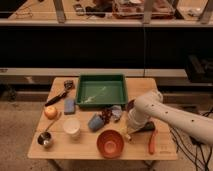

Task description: Place banana in purple bowl

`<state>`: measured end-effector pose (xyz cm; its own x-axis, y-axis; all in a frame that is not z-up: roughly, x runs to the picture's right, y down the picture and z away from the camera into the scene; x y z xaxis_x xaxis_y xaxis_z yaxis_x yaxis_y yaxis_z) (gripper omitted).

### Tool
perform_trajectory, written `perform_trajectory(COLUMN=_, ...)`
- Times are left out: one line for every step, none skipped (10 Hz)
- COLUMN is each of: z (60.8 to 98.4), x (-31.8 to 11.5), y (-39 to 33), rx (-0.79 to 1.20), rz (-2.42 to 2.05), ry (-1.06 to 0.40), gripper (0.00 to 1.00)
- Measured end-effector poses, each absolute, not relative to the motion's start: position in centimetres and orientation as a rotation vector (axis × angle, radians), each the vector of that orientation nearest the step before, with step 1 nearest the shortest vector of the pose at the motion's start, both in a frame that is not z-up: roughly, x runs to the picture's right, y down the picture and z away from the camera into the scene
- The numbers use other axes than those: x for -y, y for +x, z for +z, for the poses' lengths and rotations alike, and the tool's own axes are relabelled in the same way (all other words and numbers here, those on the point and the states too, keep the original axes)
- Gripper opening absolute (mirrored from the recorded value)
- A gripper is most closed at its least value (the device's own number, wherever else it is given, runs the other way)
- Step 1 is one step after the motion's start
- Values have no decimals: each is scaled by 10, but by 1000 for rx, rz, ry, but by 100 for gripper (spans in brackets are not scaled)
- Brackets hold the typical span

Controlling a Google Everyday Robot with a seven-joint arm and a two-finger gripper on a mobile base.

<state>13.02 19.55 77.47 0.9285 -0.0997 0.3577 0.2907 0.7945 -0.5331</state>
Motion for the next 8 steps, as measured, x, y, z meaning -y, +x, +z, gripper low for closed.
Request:
perform_trajectory(z=763, x=-182, y=128, rx=329, rz=-215, ry=-599, gripper=0)
perform_trajectory(z=745, x=-159, y=127, rx=330, rz=-215, ry=-565, gripper=0)
perform_trajectory(z=733, x=-137, y=127, rx=327, rz=-211, ry=-530, gripper=0)
perform_trajectory(z=727, x=-114, y=129, rx=315, rz=-203, ry=-494, gripper=0)
perform_trajectory(z=729, x=-92, y=132, rx=297, rz=-189, ry=-464, gripper=0)
perform_trajectory(z=733, x=-77, y=136, rx=278, rz=-181, ry=-445, gripper=0)
perform_trajectory(z=745, x=-58, y=141, rx=255, rz=-168, ry=-425, gripper=0)
perform_trajectory(z=755, x=-49, y=146, rx=240, rz=-156, ry=-416, gripper=0)
